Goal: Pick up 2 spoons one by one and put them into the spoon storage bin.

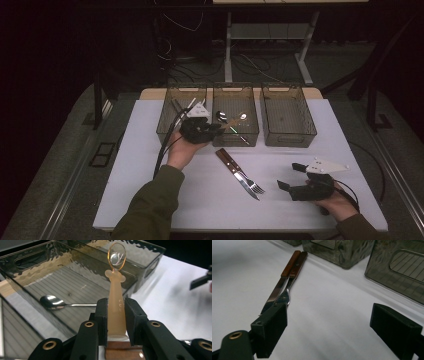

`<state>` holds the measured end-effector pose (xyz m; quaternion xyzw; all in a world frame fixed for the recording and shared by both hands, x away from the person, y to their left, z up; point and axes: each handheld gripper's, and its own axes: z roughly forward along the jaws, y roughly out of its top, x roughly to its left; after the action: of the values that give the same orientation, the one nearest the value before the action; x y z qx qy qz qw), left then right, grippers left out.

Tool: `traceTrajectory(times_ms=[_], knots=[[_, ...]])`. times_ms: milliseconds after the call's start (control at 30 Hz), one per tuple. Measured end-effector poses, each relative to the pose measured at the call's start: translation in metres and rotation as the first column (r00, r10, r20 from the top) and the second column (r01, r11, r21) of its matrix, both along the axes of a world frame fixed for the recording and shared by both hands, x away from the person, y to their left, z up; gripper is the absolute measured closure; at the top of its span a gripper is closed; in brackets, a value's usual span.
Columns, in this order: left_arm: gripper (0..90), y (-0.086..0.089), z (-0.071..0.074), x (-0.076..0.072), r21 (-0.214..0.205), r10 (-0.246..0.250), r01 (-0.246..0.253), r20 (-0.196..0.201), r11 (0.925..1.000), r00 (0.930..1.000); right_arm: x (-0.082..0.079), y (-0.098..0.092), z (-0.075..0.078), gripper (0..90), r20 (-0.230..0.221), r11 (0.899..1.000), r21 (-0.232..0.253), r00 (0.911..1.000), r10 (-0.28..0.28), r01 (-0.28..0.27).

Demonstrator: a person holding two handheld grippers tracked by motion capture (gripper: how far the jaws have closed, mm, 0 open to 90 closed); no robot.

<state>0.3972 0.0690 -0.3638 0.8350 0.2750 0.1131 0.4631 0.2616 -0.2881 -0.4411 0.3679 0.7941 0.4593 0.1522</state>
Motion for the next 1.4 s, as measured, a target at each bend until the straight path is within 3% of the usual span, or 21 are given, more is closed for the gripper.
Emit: traceTrajectory(times_ms=[433,767,967,1100,1400], knots=[[72.8,-0.026,-0.009,0.045,0.096,0.073,-0.066,-0.066,0.9932,0.9952,0.000,0.000,0.000,14.3,0.002,1.000,0.005,1.0000,0.006,-0.006],[72.6,-0.037,-0.021,0.059,0.175,0.098,-0.076,-0.122,0.9816,0.9877,-0.001,0.000,0.001,14.3,0.003,1.000,0.013,1.0000,0.007,-0.007],[71.4,-0.039,-0.026,0.059,0.177,0.106,-0.083,-0.128,0.9808,0.9860,-0.001,0.000,0.002,14.3,0.005,1.000,0.011,1.0000,0.007,-0.008],[64.8,-0.038,-0.025,0.059,0.164,0.100,-0.078,-0.130,0.9834,0.9865,-0.002,0.000,0.002,14.3,0.007,1.000,0.011,0.9999,0.007,-0.008],[49.8,-0.029,-0.016,0.049,0.094,0.085,-0.075,-0.103,0.9927,0.9911,-0.001,0.000,0.002,14.3,0.006,1.000,0.011,1.0000,0.006,-0.006]])
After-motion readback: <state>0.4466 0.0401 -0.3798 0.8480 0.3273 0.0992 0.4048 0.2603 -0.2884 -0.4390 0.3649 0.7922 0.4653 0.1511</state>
